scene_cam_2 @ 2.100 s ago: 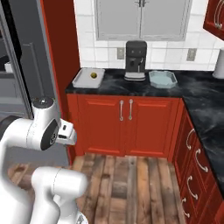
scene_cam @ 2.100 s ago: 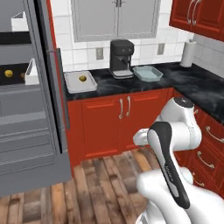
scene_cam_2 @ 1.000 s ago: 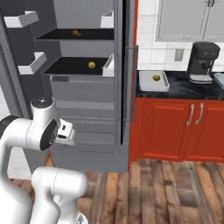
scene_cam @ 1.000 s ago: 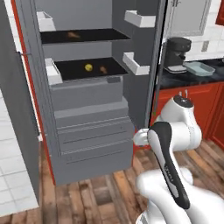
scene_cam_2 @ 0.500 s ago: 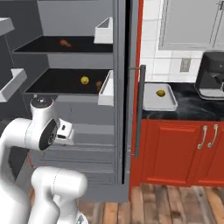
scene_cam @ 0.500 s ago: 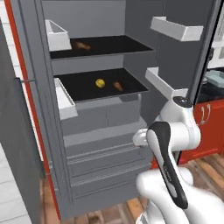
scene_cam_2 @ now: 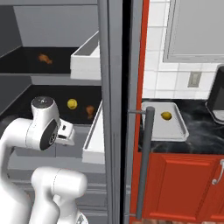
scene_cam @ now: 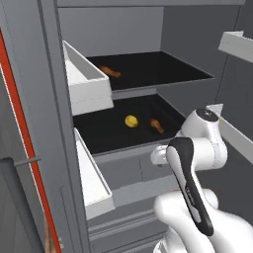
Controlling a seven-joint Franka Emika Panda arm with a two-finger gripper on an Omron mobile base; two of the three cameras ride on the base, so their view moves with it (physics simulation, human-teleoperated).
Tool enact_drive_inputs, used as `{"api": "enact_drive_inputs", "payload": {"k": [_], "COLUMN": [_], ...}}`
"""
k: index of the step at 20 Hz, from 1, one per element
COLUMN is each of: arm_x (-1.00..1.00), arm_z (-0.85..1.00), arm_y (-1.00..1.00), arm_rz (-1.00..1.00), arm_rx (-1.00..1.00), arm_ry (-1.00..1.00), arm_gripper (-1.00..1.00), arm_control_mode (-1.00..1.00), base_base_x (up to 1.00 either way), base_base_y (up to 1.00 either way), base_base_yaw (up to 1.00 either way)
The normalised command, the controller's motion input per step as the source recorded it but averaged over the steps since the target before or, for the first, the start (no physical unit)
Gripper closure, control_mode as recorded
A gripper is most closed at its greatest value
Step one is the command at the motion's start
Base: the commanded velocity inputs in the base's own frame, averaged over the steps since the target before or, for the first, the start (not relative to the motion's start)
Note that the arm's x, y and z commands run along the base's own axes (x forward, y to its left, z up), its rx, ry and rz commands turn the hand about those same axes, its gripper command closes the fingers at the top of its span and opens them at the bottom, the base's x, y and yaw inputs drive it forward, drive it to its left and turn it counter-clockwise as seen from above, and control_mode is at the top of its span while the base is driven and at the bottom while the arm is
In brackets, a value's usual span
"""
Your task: Place one lemon and one chicken drumstick in each tupperware on the nearby counter, to pack two identical lunches.
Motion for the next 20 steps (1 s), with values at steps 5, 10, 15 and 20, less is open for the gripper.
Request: {"api": "enact_drive_inputs", "payload": {"k": [5, 10, 15, 20], "arm_x": [0.13, 0.05, 0.4, 0.72], "arm_z": [0.01, 0.31, 0.73, 0.86], "arm_y": [0.07, 0.35, 0.32, 0.25], "arm_rz": [0.03, 0.15, 0.06, 0.0], "arm_rx": [0.0, -0.03, -0.06, -0.02], "arm_ry": [0.03, -0.01, -0.07, -0.12], "arm_gripper": [-1.0, -1.0, -1.0, -1.0], "arm_control_mode": [-1.0, -1.0, -1.0, -1.0], "base_base_x": [0.58, 0.0, 0.0, 0.0], "base_base_y": [0.07, 0.0, 0.0, 0.0], "base_base_yaw": [0.0, 0.0, 0.0, 0.0]}}
